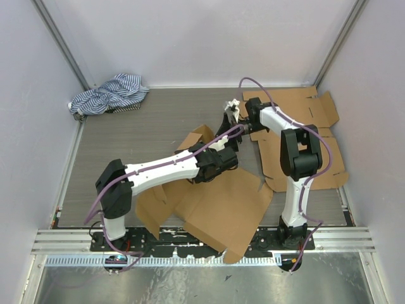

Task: Fold the paper box

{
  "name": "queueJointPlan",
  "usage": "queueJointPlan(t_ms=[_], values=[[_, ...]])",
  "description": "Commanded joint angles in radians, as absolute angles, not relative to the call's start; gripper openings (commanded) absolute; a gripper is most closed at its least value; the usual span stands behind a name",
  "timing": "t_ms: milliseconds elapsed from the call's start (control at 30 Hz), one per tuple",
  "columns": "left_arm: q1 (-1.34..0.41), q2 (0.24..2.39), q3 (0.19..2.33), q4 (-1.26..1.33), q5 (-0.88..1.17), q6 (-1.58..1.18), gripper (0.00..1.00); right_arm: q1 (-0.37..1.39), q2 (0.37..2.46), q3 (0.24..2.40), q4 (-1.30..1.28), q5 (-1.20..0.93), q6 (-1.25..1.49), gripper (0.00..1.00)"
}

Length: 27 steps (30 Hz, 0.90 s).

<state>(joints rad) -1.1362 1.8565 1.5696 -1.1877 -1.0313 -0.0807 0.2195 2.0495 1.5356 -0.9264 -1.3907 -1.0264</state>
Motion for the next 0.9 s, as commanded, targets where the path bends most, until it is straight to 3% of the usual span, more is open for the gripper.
queueJointPlan(t_ms=[0, 33, 100, 333, 633, 867], values=[[-1.144, 1.802, 1.572, -1.199, -1.033, -0.087, 0.00, 0.152, 2.070, 1.634, -1.142, -1.547, -1.280, 1.00], [-1.146, 1.793, 1.567, -1.189, -1.036, -0.087, 0.00, 0.122, 2.105, 1.682, -1.370, -1.591, -1.454, 1.00], [-1.154, 1.769, 1.548, -1.162, -1.053, -0.079, 0.00, 0.074, 2.142, 1.738, -1.467, -1.621, -1.490, 1.00], [-1.191, 1.658, 1.423, -0.905, -1.084, 0.081, 0.00, 0.050, 2.121, 1.763, -1.470, -1.620, -1.412, 1.00], [-1.185, 1.464, 1.197, -0.411, -0.946, 0.378, 0.00, 0.003, 1.974, 1.722, -1.468, -1.620, -1.298, 1.00], [-1.132, 1.449, 1.181, -0.344, -0.911, 0.457, 0.00, -0.002, 1.930, 1.741, -1.468, -1.618, -1.221, 1.00]])
